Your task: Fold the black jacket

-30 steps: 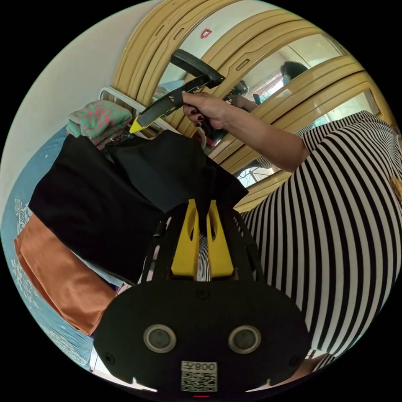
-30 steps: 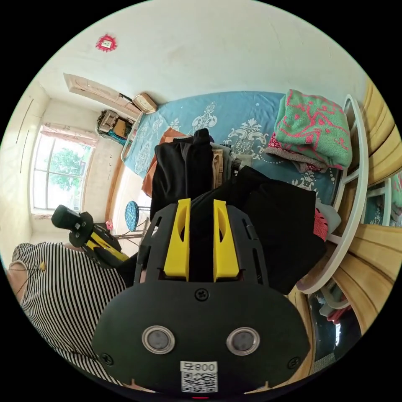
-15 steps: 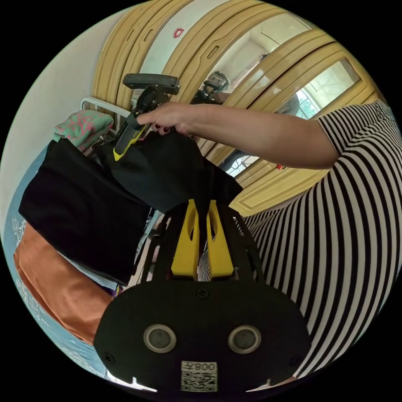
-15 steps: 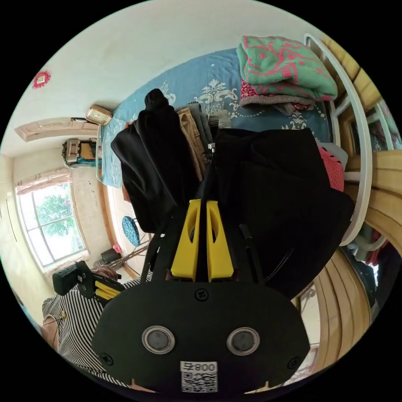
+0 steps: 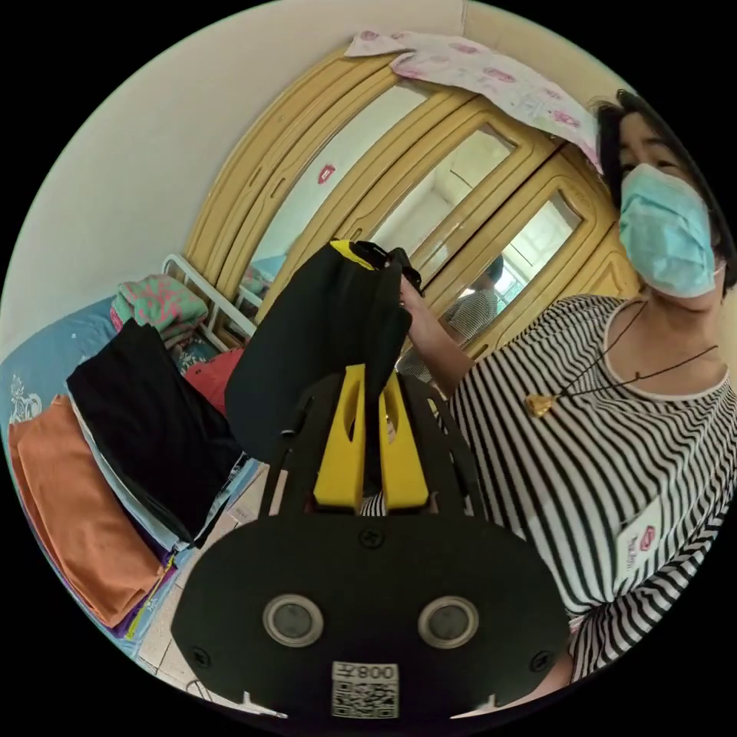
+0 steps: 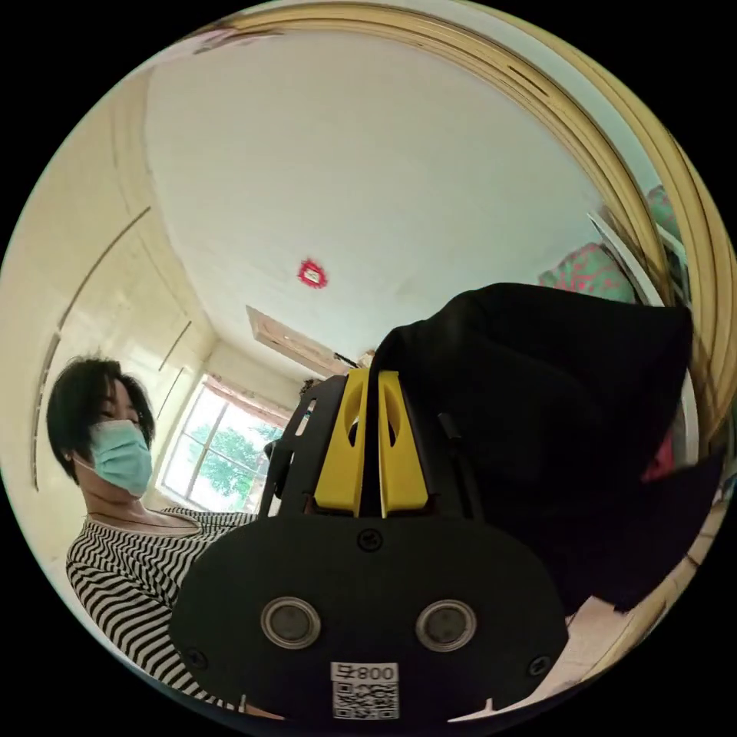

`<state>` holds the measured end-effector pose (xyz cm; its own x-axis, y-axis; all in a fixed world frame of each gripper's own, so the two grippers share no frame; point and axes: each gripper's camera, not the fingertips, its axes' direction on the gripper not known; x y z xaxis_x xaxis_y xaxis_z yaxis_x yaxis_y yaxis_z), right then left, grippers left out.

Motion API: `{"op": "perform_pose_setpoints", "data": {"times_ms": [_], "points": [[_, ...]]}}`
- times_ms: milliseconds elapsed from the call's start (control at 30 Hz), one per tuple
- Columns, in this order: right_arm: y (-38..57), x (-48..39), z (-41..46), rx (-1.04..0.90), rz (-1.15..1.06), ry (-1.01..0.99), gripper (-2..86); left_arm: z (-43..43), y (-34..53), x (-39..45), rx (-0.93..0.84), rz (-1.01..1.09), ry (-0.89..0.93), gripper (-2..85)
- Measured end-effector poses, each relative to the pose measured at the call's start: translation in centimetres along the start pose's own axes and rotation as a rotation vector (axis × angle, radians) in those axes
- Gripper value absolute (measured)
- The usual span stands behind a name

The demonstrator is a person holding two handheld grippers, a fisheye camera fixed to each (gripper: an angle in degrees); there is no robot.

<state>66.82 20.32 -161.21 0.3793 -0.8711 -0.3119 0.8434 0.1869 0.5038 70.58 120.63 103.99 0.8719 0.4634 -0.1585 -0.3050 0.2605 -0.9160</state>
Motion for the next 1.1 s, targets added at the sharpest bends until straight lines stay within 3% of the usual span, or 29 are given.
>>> {"op": "perform_pose_setpoints", "data": {"times_ms": [133, 300, 467, 800, 1100], "points": [[-3.6, -11.5, -3.4, 0.056, -0.293, -0.079, 1.3, -7.2, -2.4, 7.6, 0.144, 0.109, -0.044, 0.9], [-6.3, -20.8, -6.3, 0.08, -0.485, -0.298, 1.0, -15.3, -2.9, 16.1, 0.303, 0.186, -0.078, 1.3], [-8.8, -30.0, -3.8, 0.027, -0.646, -0.397, 0.4, -23.8, -1.7, 23.3, 0.436, 0.195, -0.21, 1.4], [-12.7, -44.6, 14.3, -0.186, -0.76, -0.685, 1.0, -42.6, 5.1, 37.4, 0.668, 0.241, -0.524, 1.3], [-12.3, -57.4, 34.9, -0.259, -0.827, -0.81, 1.4, -60.4, 9.1, 45.6, 0.736, 0.249, -0.772, 1.6]]}}
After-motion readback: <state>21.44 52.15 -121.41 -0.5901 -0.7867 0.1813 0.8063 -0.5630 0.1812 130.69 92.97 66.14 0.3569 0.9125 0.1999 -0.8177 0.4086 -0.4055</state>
